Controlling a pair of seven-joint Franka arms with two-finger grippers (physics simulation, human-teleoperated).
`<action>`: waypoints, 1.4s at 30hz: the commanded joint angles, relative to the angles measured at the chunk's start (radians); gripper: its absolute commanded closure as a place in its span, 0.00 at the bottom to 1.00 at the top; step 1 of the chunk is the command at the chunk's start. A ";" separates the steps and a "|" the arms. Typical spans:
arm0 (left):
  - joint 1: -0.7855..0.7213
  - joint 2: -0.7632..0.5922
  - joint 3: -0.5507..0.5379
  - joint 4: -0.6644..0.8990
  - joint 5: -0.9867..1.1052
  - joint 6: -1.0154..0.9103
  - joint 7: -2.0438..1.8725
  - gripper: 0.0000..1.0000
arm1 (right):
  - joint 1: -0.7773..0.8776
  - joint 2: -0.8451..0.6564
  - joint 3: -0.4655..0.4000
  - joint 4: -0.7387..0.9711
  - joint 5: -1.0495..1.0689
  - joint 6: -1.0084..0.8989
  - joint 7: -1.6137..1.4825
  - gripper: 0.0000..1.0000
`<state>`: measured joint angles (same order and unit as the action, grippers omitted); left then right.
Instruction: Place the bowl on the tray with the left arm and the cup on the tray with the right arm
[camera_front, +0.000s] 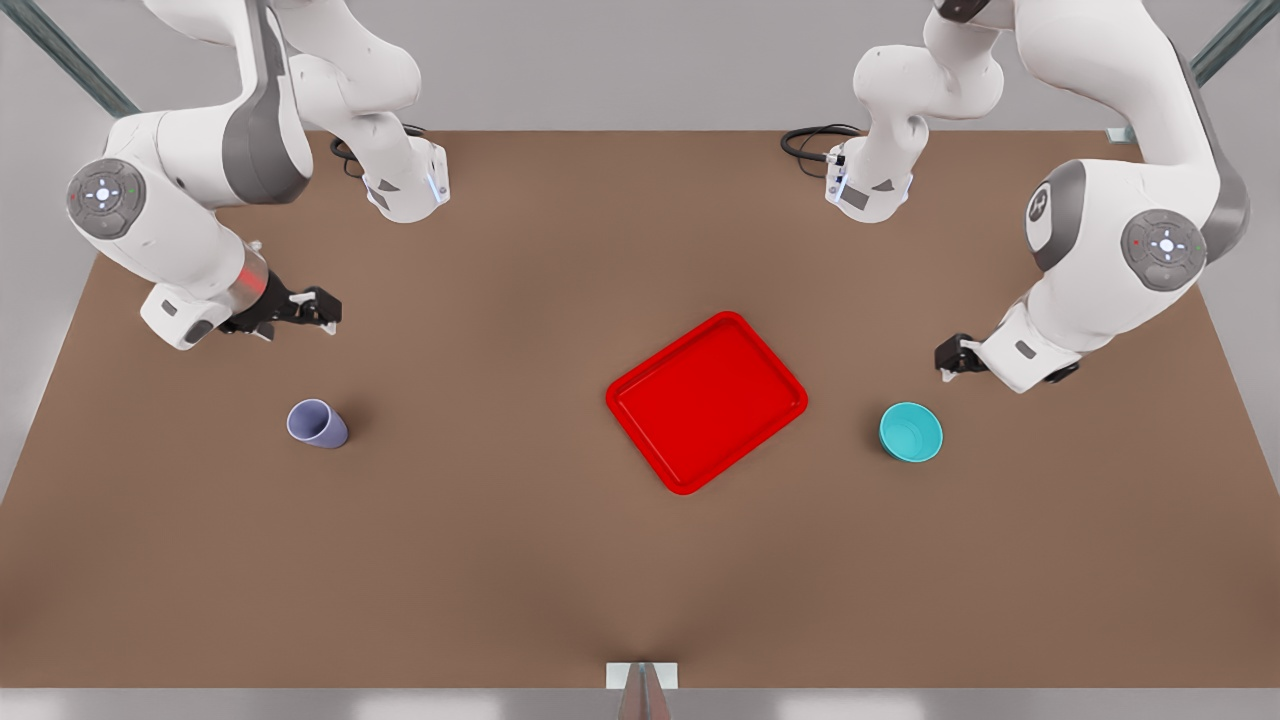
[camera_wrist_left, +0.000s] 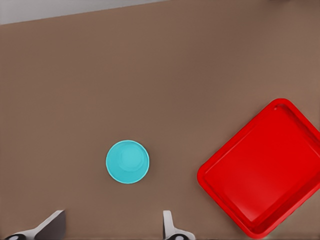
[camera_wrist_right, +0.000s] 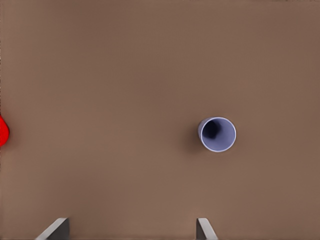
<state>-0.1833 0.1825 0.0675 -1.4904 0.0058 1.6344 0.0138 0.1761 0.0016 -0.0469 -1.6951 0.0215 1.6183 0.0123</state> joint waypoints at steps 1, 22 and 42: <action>0.001 -0.001 0.000 -0.008 0.003 -0.001 0.002 0.00 | -0.182 0.000 -0.001 0.000 0.000 0.000 0.000 0.00; 0.212 0.400 0.037 -0.426 -0.322 0.596 0.374 0.51 | -0.182 0.001 -0.001 0.000 0.002 0.003 0.000 0.00; 0.018 0.235 -0.026 -0.399 -0.342 0.426 0.170 0.79 | -0.181 0.006 -0.001 0.002 0.003 0.008 0.000 0.00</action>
<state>-0.2390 0.4159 0.0420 -1.8802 -0.2668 2.0615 0.1131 0.3815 0.0077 -0.0472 -1.6899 0.0243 1.6238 0.0123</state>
